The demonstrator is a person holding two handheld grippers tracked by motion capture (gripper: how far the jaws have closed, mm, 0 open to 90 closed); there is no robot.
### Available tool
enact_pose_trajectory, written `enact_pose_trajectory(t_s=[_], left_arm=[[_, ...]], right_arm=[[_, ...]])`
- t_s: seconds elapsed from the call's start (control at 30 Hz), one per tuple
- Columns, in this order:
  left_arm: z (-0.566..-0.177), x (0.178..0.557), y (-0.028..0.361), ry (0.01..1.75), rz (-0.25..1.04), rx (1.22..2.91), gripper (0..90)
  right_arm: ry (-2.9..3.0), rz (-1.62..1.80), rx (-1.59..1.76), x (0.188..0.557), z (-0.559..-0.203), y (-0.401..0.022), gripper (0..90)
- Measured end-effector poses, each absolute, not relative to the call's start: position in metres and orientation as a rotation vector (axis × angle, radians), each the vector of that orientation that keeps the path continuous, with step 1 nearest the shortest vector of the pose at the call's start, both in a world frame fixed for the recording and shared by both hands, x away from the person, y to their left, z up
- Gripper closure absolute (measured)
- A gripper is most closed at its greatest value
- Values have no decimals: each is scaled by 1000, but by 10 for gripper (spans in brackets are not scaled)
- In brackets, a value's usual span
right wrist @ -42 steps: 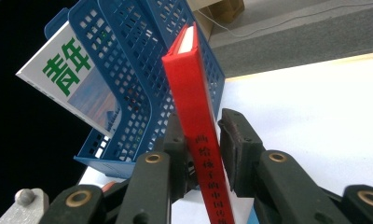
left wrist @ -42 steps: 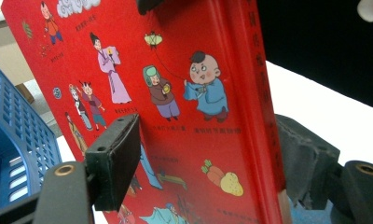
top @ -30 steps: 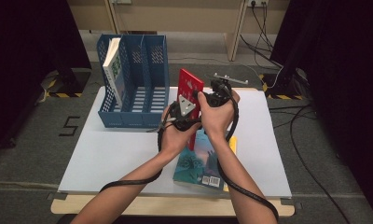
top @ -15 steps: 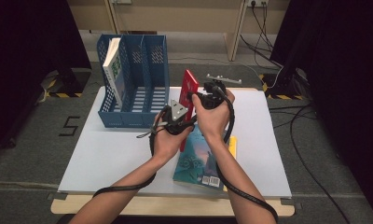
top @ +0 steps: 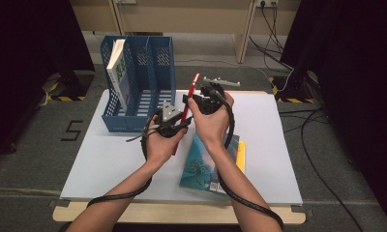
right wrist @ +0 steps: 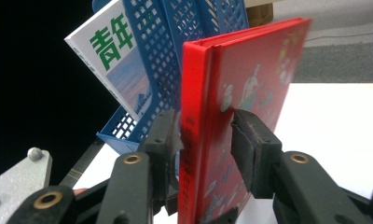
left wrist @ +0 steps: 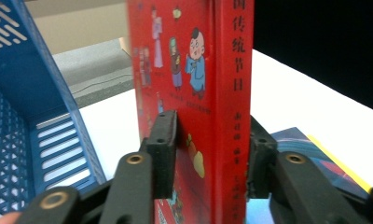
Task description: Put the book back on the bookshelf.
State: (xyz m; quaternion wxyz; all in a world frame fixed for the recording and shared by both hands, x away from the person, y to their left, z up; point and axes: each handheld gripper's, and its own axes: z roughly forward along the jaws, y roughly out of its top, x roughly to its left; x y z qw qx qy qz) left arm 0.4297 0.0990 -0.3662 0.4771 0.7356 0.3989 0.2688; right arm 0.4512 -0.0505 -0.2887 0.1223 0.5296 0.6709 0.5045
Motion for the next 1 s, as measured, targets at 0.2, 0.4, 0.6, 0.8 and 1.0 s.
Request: enact_pose_trajectory(t_s=[0.2,0.4,0.6,0.8,1.0], left_arm=[[-364,430,108,991,721,1801,735],[-363,432,117,1000,733,1812,775],[-364,435,136,1035,712,1779,788],[-369,431,146,1027,702,1767,787],[-377,424,158,1008,681,1755,787]], right_arm=[[1976,1478,1513,451,-288,-49,574],[1996,1557,1502,448,-288,-51,556],[1976,1609,1485,438,-283,-64,548],[1953,1574,1554,436,-296,-87,549],[1927,1513,1605,433,-311,-110,552]])
